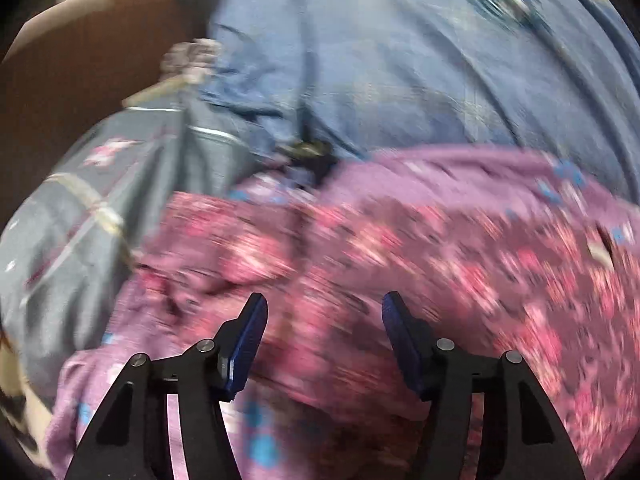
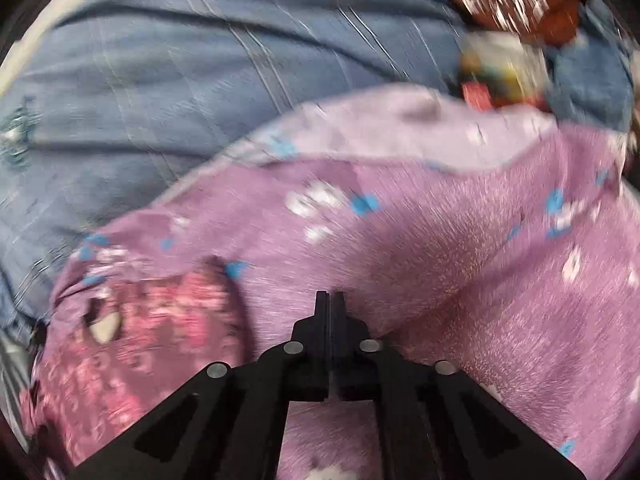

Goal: Fold small clothes

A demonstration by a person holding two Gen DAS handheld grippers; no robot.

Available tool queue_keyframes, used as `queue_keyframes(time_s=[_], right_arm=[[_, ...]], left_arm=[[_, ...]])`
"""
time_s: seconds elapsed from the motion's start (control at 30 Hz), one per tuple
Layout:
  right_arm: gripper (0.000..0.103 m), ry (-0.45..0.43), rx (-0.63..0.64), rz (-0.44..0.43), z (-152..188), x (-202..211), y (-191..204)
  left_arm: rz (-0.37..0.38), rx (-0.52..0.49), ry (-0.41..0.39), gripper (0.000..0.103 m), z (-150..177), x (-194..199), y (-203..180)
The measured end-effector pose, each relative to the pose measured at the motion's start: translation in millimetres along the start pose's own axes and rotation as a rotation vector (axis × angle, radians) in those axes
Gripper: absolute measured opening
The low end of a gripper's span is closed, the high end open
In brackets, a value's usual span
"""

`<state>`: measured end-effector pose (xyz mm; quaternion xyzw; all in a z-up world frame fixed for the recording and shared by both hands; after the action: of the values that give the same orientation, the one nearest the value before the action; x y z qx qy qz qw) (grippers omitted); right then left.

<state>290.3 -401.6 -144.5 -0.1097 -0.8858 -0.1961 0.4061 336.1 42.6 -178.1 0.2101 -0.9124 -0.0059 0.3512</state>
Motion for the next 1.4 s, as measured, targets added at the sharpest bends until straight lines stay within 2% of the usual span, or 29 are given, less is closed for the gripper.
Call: queue_keyframes(time_s=[0.03, 0.07, 0.1, 0.17, 0.23, 0.33, 0.4, 0.43, 0.47, 0.5, 0.53, 0.63, 0.73, 0.83, 0.87, 0.9, 0.97, 1.13, 1.27, 1.33, 1.4], right_arm=[[0.009, -0.019, 0.032, -0.039, 1, 8, 11], [0.016, -0.032, 0.062, -0.109, 3, 18, 26], [0.028, -0.034, 0.085, -0.173, 7, 24, 40], [0.041, -0.002, 0.132, -0.289, 20, 27, 72], [0.041, 0.070, 0.200, -0.363, 39, 19, 108], [0.041, 0.165, 0.336, -0.391, 69, 2, 154], [0.044, 0.268, 0.426, -0.366, 97, -13, 175], [0.043, 0.290, 0.471, -0.329, 110, -17, 178], [0.044, 0.221, 0.524, -0.303, 114, -9, 186], [0.044, 0.222, 0.551, -0.295, 116, -8, 191], [0.044, 0.236, 0.542, -0.313, 115, -6, 194], [0.044, 0.239, 0.437, -0.462, 110, 1, 194], [0.044, 0.231, 0.401, -0.571, 105, 8, 200], [0.059, 0.264, 0.337, -0.742, 101, 13, 223], [0.063, 0.293, 0.309, -0.816, 102, 15, 234], [0.063, 0.319, 0.298, -0.867, 102, 12, 250], [0.063, 0.364, 0.306, -0.926, 108, 8, 291], [0.061, 0.476, 0.337, -0.966, 130, -8, 383], [0.059, 0.536, 0.372, -0.882, 145, -35, 438], [0.055, 0.562, 0.377, -0.847, 153, -49, 452], [0.046, 0.600, 0.356, -0.823, 160, -65, 461]], left_arm=[[-0.021, 0.044, -0.016, 0.061, -4, 2, 12], [-0.057, 0.116, -0.030, 0.062, -7, 3, 31], [-0.082, 0.162, -0.034, 0.062, -8, 4, 43], [-0.151, 0.257, -0.033, 0.063, -6, 2, 75], [-0.189, 0.316, -0.016, 0.063, -4, -1, 95], [-0.191, 0.429, 0.032, 0.063, 3, -8, 129], [-0.154, 0.498, 0.068, 0.064, 6, -16, 147], [-0.138, 0.518, 0.083, 0.064, 7, -20, 152], [-0.116, 0.543, 0.101, 0.064, 8, -24, 159], [-0.092, 0.560, 0.107, 0.064, 7, -27, 164], [-0.046, 0.577, 0.117, 0.064, 6, -30, 164], [0.022, 0.564, 0.145, 0.064, -2, -41, 165], [0.004, 0.614, 0.161, 0.064, 0, -46, 171], [-0.025, 0.626, 0.146, 0.064, -4, -46, 172], [-0.047, 0.622, 0.133, 0.064, -5, -43, 171], [-0.068, 0.616, 0.119, 0.064, -6, -40, 171], [-0.101, 0.607, 0.100, 0.064, -7, -34, 169], [-0.113, 0.625, 0.098, 0.064, -7, -27, 173], [-0.121, 0.648, 0.105, 0.064, -7, -31, 185], [-0.118, 0.659, 0.113, 0.064, -7, -33, 189], [-0.118, 0.661, 0.119, 0.064, -8, -37, 191]])
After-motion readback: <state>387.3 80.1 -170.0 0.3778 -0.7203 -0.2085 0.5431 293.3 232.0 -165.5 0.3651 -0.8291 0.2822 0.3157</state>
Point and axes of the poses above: each gripper's, at about its wrist camera, not at the fingertips, and x roughly against the way its jaws point, y to its left, z to its underside, the point moved 1 cm from there along -x, roughly the way its jaws point, and after that the axes turned 6 degrees about -z, right-handed, at the moved point
